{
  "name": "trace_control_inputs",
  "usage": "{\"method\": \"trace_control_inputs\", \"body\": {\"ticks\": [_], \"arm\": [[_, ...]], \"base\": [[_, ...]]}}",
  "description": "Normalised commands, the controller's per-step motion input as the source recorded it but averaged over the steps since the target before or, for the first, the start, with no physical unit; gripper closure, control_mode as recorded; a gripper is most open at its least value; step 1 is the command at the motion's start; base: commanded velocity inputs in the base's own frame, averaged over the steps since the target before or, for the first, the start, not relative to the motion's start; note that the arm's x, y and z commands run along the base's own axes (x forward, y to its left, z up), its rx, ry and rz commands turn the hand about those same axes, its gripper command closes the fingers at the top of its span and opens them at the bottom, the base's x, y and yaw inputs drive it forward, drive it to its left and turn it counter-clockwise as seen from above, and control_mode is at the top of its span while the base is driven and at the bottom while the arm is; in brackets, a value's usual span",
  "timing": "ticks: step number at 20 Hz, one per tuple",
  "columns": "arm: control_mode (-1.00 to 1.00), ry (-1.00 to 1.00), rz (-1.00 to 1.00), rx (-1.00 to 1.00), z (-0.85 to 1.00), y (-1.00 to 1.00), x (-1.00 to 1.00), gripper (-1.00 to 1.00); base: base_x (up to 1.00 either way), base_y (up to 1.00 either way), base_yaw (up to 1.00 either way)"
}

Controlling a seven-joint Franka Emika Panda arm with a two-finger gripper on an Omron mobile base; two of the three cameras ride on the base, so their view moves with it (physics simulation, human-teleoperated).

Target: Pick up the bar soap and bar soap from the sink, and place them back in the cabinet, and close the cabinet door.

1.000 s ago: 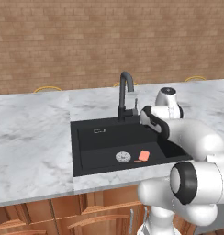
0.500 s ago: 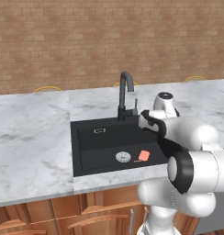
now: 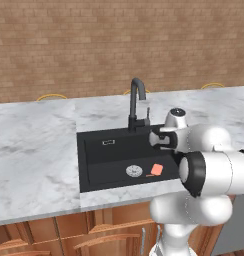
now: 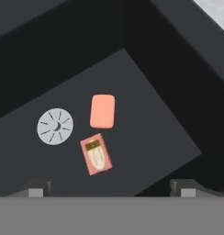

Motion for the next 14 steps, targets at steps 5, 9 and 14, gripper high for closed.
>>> {"method": "trace_control_inputs", "body": {"ticks": [5, 9, 14], "arm": [[-1.0, 0.0, 0.0, 0.0, -0.26, 0.0, 0.26, -1.0], [-1.0, 0.0, 0.0, 0.0, -0.24, 0.0, 0.21, -1.0], [-1.0, 0.0, 0.0, 0.0, -0.22, 0.0, 0.21, -1.0]], "base": [[0.0, 0.0, 0.0], [0.0, 0.0, 0.0], [0.0, 0.0, 0.0]]}}
